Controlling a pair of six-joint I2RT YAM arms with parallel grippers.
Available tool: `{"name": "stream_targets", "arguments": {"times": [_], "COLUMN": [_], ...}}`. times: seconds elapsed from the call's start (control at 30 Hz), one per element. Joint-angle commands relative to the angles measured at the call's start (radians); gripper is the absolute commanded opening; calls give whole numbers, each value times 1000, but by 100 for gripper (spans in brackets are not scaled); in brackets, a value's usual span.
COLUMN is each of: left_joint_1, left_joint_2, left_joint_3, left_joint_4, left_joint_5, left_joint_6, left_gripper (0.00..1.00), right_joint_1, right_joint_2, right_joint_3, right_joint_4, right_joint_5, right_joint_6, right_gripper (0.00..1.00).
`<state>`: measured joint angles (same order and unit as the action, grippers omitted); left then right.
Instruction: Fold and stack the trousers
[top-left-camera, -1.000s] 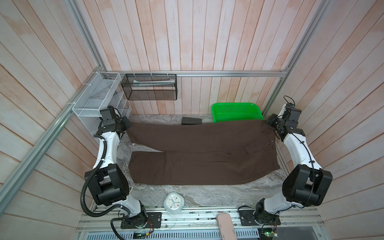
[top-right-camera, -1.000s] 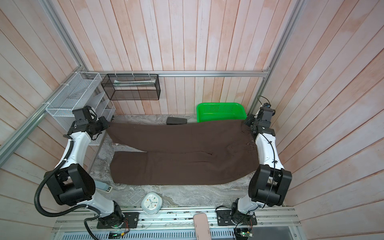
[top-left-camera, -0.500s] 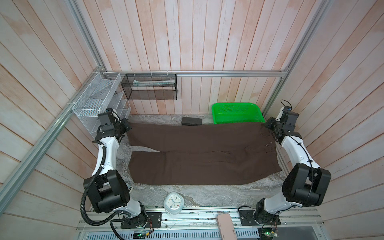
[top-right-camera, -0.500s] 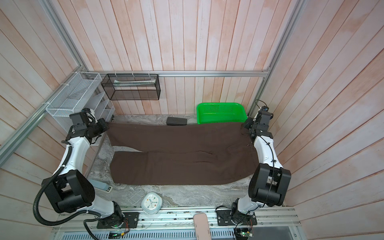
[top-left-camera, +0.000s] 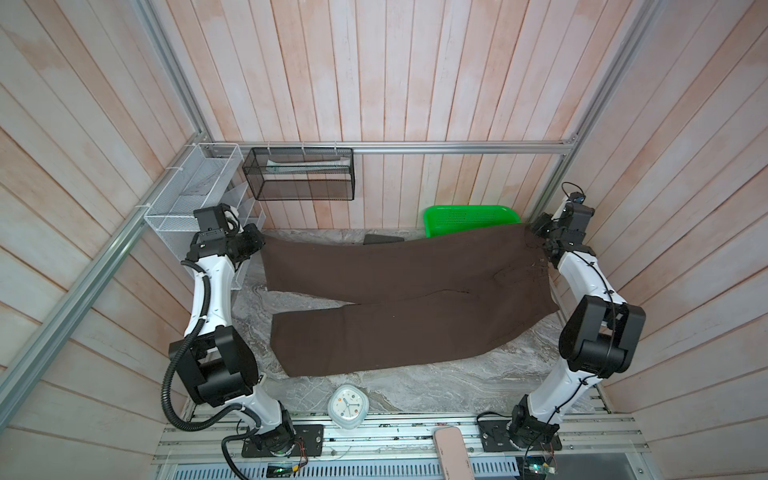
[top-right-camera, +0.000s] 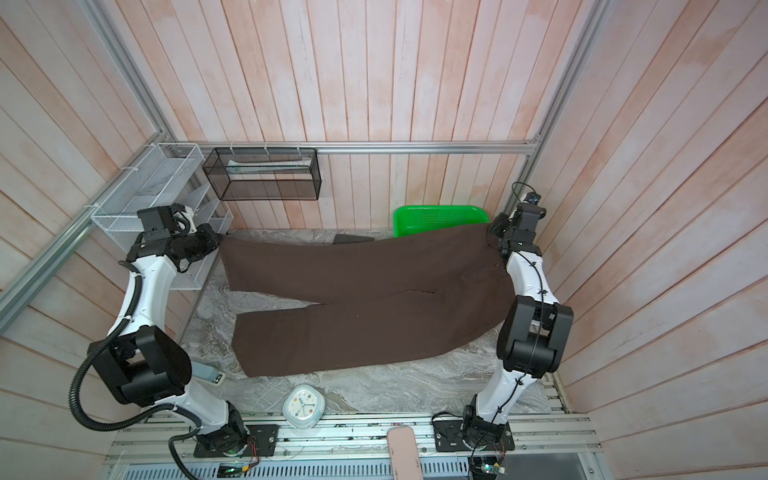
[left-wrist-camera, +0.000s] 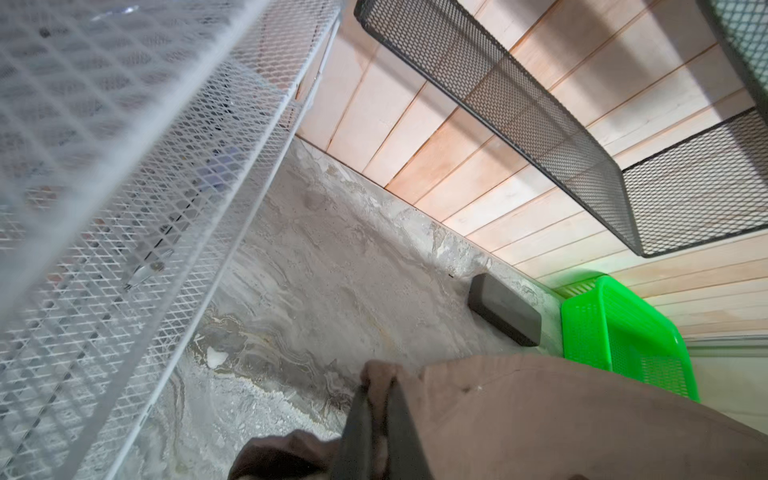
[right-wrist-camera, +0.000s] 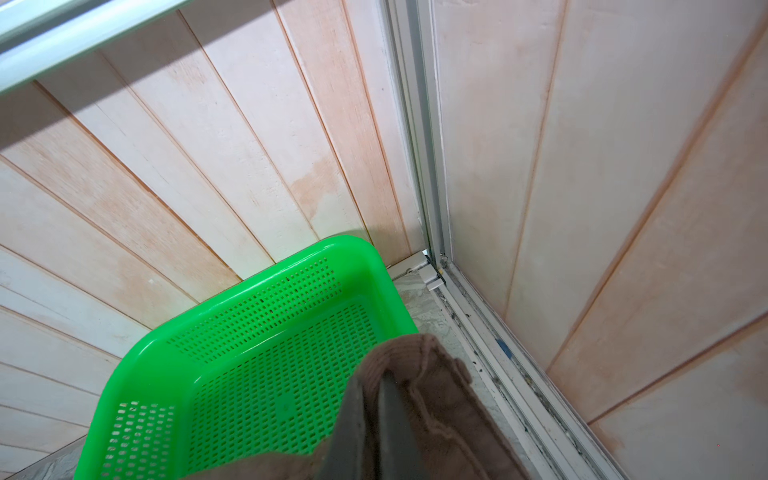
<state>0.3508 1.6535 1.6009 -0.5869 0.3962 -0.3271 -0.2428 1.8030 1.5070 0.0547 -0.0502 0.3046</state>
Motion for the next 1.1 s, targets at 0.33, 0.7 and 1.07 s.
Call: {"name": "stream_targets", "arguments": {"times": [0.33, 0.7, 1.07], "left_joint_1": [182, 185, 143], "left_joint_2": [-395, -545, -665], "left_joint_3": [-443, -588, -733], "left_joint_4": [413, 387, 362], "left_joint_5": [-102, -67, -34], "left_joint_6": [-81, -92, -106], "left_gripper": [0, 0, 0], "right_joint_1": [-60, -99, -103], "right_joint_2": [-297, -404, -525], "right_joint_3": [-419, -559, -656], "right_joint_4": [159, 127, 41], "right_joint_5": [52, 81, 130], "right_joint_6": [-175, -231, -268], "right_gripper": [0, 0, 0]}}
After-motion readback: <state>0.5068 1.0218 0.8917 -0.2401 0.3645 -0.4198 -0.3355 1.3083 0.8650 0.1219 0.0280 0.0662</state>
